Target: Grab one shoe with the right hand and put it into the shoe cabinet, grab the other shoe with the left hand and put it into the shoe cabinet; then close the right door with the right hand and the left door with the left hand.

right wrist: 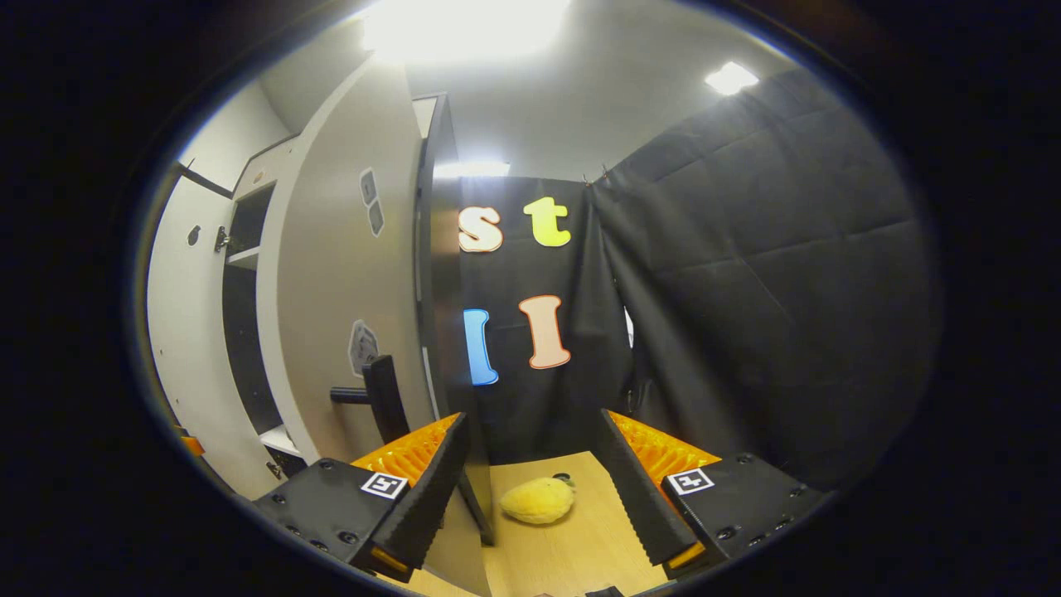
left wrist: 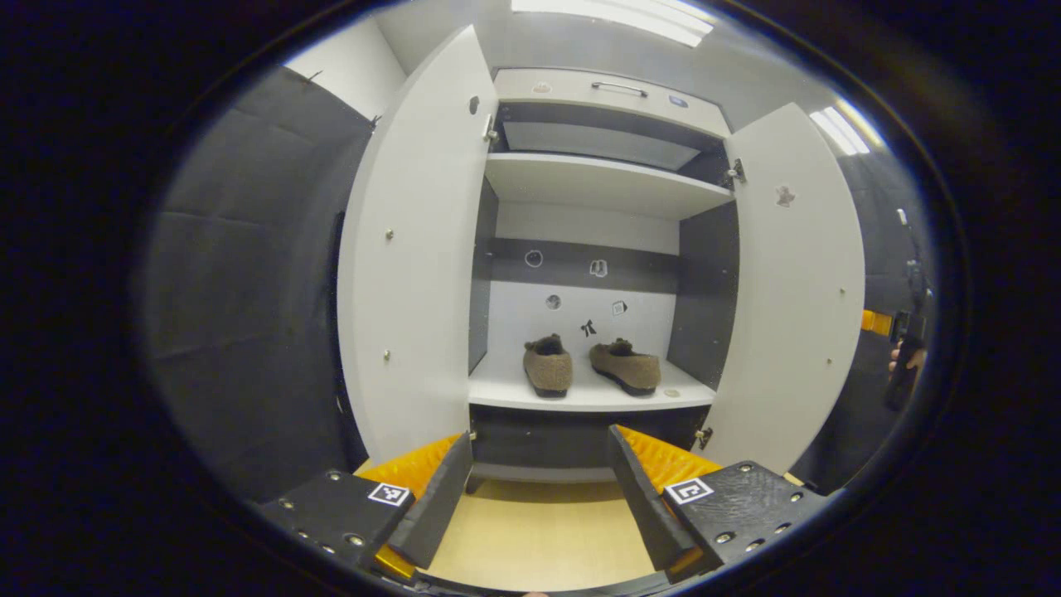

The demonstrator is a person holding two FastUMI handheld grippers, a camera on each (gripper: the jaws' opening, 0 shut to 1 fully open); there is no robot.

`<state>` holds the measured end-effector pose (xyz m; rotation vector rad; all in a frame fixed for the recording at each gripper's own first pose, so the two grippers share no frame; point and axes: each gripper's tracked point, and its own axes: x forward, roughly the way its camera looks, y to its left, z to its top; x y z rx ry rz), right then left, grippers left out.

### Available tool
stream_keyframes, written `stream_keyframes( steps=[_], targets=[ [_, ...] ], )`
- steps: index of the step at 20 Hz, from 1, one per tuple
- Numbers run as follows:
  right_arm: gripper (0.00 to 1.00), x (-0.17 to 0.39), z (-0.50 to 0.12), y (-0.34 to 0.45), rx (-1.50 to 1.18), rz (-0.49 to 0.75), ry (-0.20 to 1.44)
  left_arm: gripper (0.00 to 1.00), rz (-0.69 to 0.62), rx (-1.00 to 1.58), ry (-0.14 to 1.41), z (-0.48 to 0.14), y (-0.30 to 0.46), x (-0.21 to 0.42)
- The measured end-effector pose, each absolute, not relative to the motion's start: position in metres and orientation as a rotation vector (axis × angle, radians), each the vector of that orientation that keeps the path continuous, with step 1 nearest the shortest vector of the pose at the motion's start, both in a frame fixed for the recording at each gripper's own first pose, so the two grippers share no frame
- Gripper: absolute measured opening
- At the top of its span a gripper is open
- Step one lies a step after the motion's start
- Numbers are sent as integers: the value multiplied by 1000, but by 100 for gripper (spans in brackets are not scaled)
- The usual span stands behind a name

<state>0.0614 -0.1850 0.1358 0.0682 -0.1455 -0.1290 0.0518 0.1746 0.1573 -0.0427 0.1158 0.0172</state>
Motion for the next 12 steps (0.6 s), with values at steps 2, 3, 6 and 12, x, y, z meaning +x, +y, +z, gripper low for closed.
stream_keyframes(
  steps=[2, 3, 6, 12],
  targets=[
    [96, 62, 133, -185, 25, -148, -129, 95, 15, -51, 117, 153, 181, 48],
    [96, 59, 134, -183, 8, -156, -133, 95, 8, -60, 121, 150, 182, 47],
    [96, 55, 134, -178, 4, -189, -139, 94, -16, -91, 134, 144, 182, 45],
    [96, 53, 128, -151, 104, -173, -137, 95, -60, -115, 145, 138, 180, 45]
  ],
)
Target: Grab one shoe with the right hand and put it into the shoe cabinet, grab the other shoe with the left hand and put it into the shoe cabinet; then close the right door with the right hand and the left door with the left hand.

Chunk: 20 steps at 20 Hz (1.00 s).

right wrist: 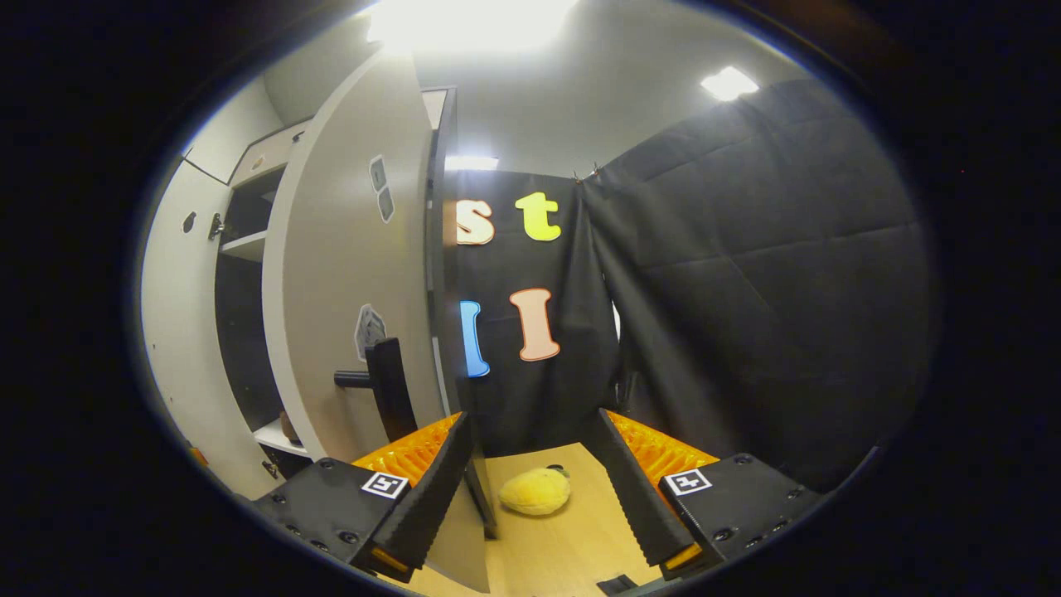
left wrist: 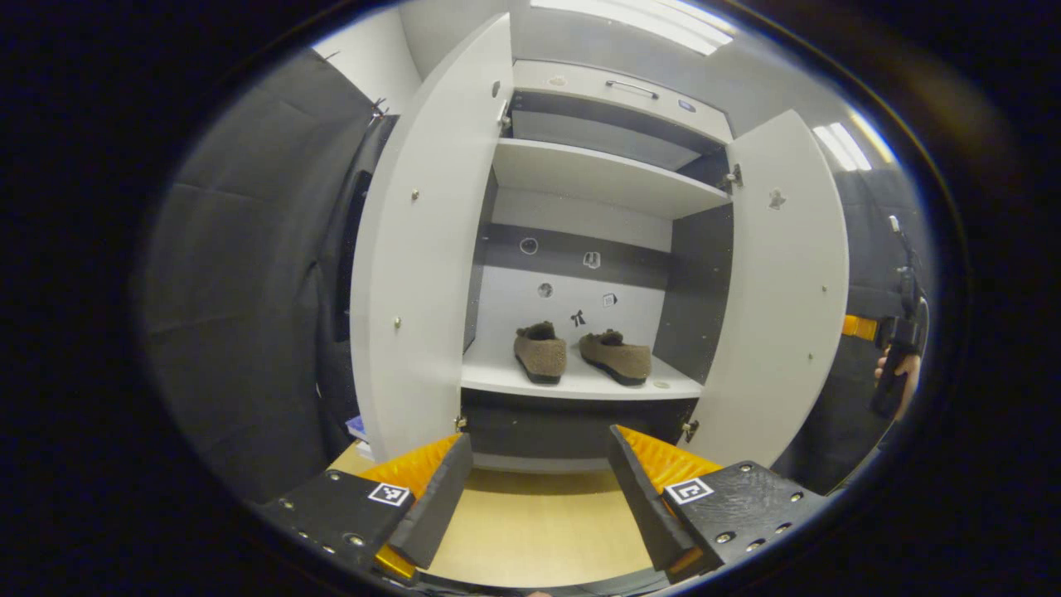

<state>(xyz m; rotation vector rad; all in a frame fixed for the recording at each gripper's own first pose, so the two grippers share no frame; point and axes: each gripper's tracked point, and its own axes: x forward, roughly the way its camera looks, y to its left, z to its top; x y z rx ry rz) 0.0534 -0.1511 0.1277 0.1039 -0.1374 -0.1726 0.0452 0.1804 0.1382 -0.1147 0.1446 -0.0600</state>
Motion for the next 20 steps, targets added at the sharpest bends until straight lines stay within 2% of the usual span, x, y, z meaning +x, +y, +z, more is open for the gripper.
stream_keyframes(
  steps=[9, 16, 20],
  targets=[
    [98, 62, 127, -83, 145, -70, -162, 95, -90, -103, 144, 139, 186, 40],
    [98, 87, 129, -8, 135, 56, -151, 95, -55, -103, 125, 141, 210, 33],
    [98, 87, 138, 8, 112, 59, -183, 95, -27, -104, 129, 139, 230, 22]
  ],
)
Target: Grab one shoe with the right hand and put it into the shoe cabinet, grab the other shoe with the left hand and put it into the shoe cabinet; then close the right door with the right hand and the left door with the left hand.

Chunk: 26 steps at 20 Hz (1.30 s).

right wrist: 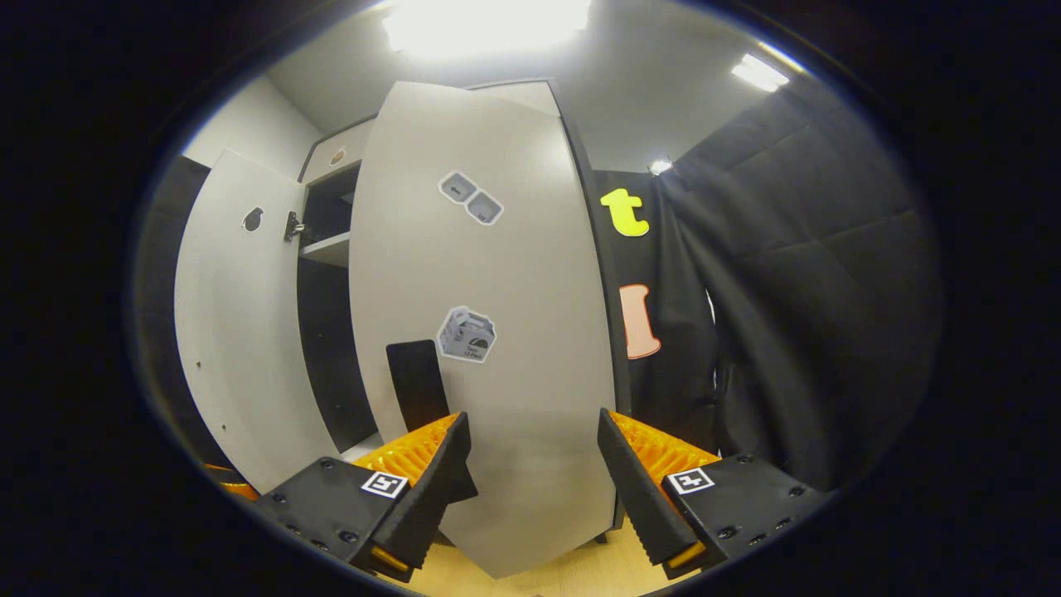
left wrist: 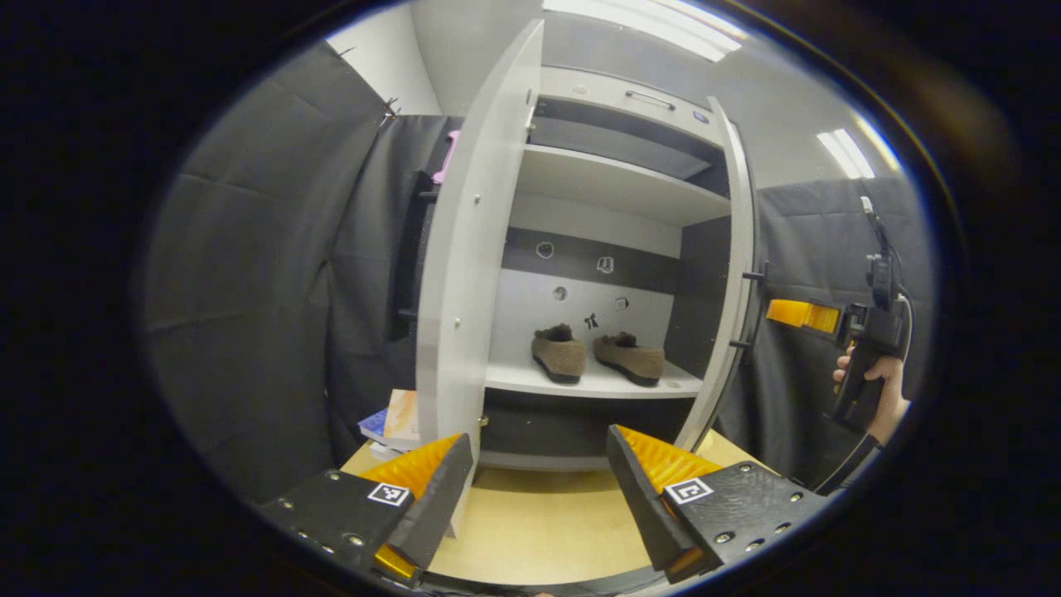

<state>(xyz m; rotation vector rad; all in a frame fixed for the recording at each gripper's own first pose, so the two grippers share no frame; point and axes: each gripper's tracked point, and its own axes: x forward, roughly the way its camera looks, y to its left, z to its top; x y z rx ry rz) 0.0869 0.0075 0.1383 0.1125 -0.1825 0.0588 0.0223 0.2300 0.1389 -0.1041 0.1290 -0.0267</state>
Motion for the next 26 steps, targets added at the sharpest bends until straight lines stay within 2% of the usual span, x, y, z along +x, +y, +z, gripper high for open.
stream_keyframes(
  steps=[7, 14, 15, 16, 19, 21, 22, 26],
  targets=[
    [98, 93, 118, -14, 133, 0, -120, 95, 85, -91, 103, 151, 299, 0],
    [98, 96, 102, 6, 97, 20, -86, 95, 186, -110, 1, 199, 392, 6],
    [98, 95, 99, 10, 93, 28, -79, 92, 188, -112, -8, 206, 401, 10],
    [98, 94, 97, 16, 91, 37, -74, 96, 183, -116, -20, 214, 409, 16],
    [98, 89, 89, 29, 84, 55, -61, 94, 155, -124, -56, 233, 423, 38],
    [98, 87, 84, 33, 80, 46, -47, 98, 135, -104, -70, 246, 434, 58],
    [98, 85, 82, 34, 82, 41, -41, 95, 114, -99, -76, 255, 437, 70],
    [98, 75, 78, 34, 66, 16, -51, 95, 49, -135, -72, 267, 442, 107]
  ],
)
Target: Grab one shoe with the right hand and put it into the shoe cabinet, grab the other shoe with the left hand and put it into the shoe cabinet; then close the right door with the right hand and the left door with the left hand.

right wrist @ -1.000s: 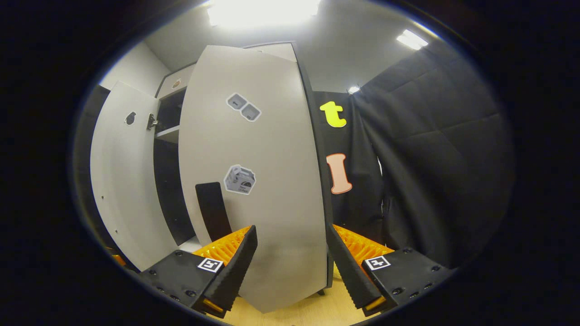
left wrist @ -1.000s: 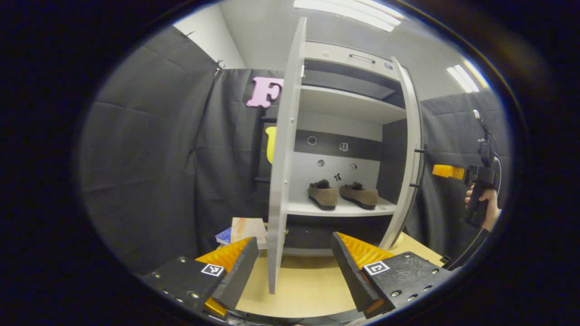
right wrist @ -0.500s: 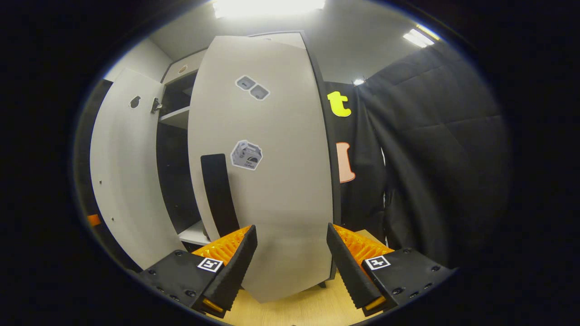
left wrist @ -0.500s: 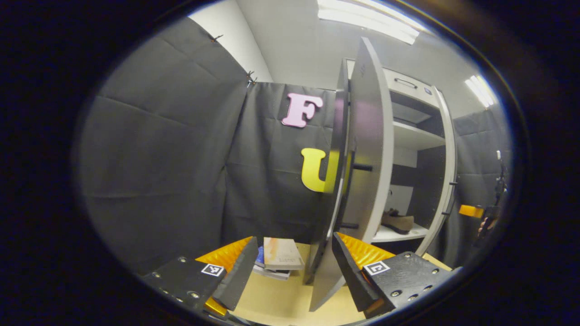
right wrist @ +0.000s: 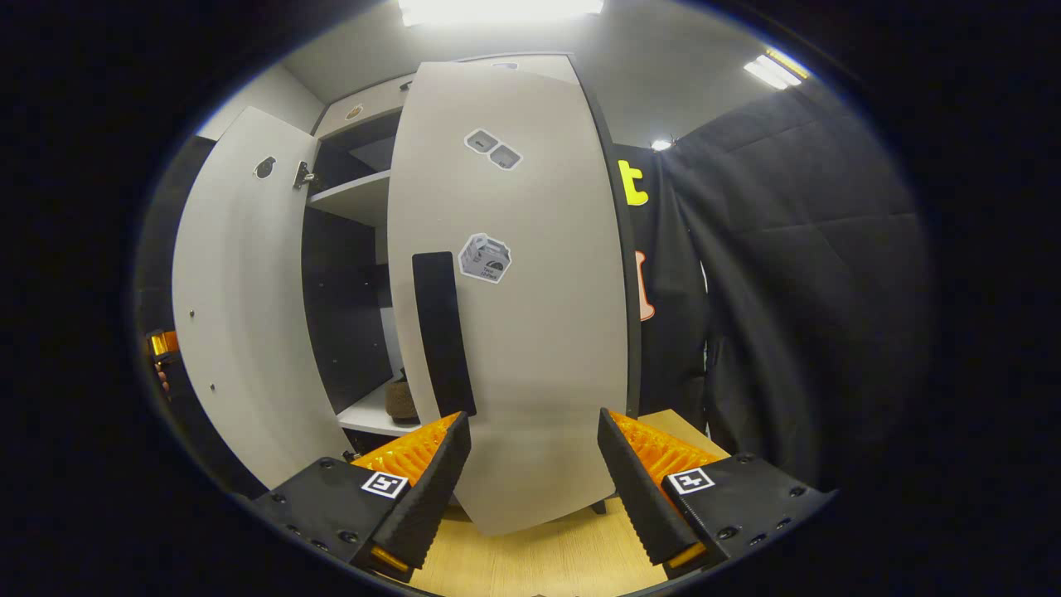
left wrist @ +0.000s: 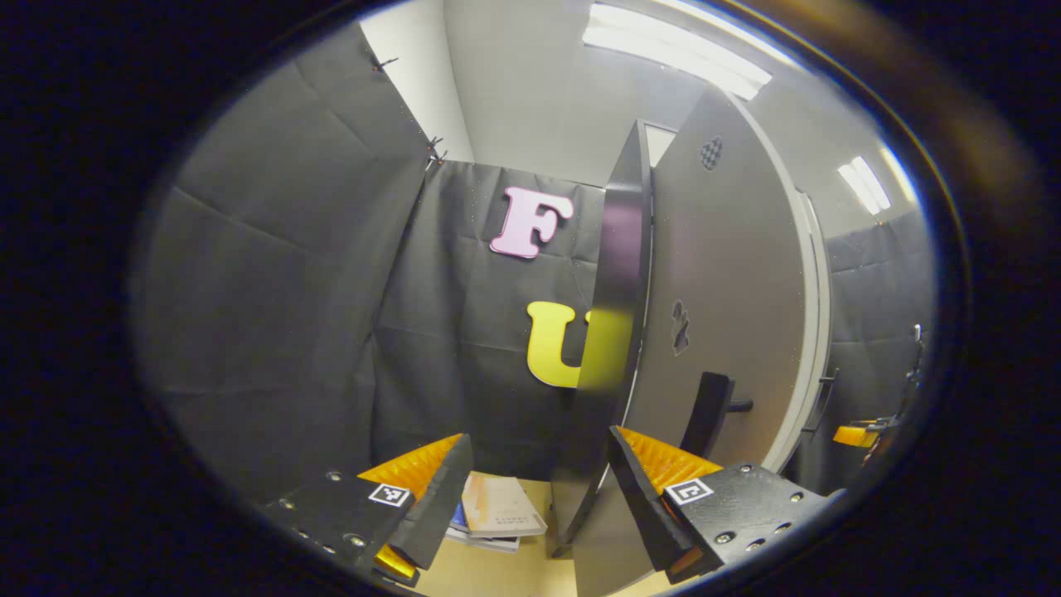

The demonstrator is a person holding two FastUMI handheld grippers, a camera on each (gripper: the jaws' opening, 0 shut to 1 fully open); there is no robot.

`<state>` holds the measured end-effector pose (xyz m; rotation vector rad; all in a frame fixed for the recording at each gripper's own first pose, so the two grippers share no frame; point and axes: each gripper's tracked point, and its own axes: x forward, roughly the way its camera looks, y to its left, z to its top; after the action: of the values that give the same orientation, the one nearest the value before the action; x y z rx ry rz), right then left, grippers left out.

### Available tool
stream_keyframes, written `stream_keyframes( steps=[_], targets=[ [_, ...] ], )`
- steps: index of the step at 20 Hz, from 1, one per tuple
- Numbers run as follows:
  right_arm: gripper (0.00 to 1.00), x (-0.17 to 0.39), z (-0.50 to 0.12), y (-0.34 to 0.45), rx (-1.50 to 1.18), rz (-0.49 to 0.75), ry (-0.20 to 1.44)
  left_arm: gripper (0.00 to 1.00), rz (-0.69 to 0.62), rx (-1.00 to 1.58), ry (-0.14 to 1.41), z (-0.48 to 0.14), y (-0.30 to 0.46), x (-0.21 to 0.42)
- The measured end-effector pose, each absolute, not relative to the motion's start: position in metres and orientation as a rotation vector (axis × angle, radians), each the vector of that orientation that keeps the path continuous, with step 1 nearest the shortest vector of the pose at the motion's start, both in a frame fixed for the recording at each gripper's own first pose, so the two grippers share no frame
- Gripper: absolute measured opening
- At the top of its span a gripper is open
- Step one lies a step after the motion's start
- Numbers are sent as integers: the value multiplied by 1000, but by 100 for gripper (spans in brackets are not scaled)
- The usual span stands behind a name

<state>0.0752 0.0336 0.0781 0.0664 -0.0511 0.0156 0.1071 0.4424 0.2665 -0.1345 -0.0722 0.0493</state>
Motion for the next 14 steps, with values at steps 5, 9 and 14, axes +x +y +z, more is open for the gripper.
stream_keyframes(
  steps=[5, 9, 14],
  targets=[
    [98, 66, 64, 25, 65, -17, -21, 95, -29, -136, -59, 273, 427, 127],
    [98, 64, 49, 21, 98, -22, 16, 94, -66, -102, -53, 278, 412, 128],
    [98, 61, 38, 15, 116, -20, 32, 94, -49, -51, -34, 277, 404, 122]
  ],
)
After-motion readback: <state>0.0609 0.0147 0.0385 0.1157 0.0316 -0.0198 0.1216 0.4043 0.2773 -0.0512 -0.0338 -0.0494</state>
